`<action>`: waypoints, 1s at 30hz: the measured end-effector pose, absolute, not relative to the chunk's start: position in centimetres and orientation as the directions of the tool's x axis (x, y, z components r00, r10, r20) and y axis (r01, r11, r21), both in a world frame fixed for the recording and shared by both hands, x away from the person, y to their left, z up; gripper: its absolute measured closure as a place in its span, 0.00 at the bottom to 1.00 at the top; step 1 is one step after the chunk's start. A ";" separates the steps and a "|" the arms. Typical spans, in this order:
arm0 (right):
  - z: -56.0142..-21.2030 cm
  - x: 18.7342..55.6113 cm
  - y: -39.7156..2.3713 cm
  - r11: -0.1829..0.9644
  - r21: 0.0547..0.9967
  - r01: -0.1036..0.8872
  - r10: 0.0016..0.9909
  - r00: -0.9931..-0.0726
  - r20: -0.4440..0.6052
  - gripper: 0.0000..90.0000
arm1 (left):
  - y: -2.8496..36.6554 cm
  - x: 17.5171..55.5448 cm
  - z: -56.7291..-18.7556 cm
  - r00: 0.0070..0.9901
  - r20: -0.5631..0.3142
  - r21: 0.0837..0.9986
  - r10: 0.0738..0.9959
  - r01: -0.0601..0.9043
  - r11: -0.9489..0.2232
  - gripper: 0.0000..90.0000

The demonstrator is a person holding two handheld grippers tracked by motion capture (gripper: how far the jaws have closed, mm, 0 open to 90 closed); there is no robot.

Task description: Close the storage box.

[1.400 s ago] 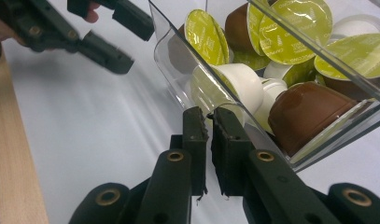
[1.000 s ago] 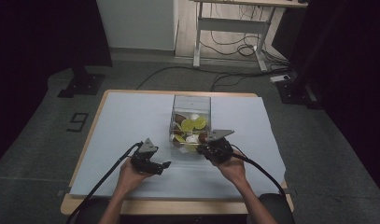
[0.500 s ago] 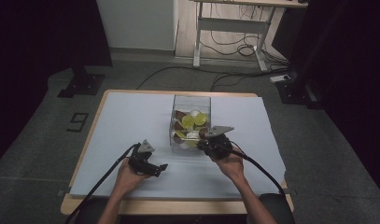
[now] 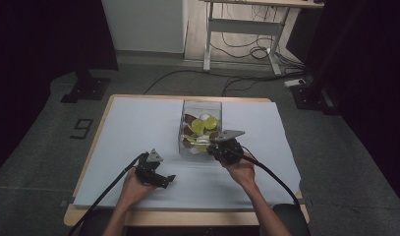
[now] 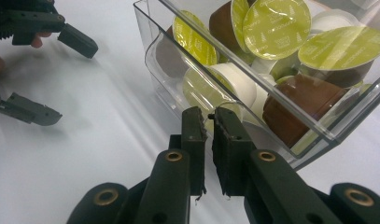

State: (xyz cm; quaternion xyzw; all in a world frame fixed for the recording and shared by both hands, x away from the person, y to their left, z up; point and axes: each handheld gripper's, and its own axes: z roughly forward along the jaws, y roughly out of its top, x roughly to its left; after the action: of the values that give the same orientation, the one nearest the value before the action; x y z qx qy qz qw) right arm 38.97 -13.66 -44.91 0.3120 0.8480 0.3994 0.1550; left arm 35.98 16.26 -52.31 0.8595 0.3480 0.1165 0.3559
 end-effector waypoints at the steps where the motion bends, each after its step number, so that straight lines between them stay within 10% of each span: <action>1: -44.9 39.0 -13.6 0.486 0.773 0.407 0.655 -0.755 -0.014 0.92 | 16.3 36.0 -52.3 0.730 -0.048 0.693 0.681 0.516 -0.504 0.00; 30: -45.2 40.4 -13.4 0.461 0.786 0.412 0.694 -0.719 -0.030 0.93 | 16.1 36.0 -52.6 0.735 -0.049 0.687 0.677 0.517 -0.511 0.01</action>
State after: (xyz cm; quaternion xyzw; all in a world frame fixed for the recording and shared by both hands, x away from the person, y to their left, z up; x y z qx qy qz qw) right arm 40.37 -13.35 -45.23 0.3308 0.8362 0.4003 0.1763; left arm 35.96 16.15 -52.58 0.8618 0.3462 0.1133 0.3530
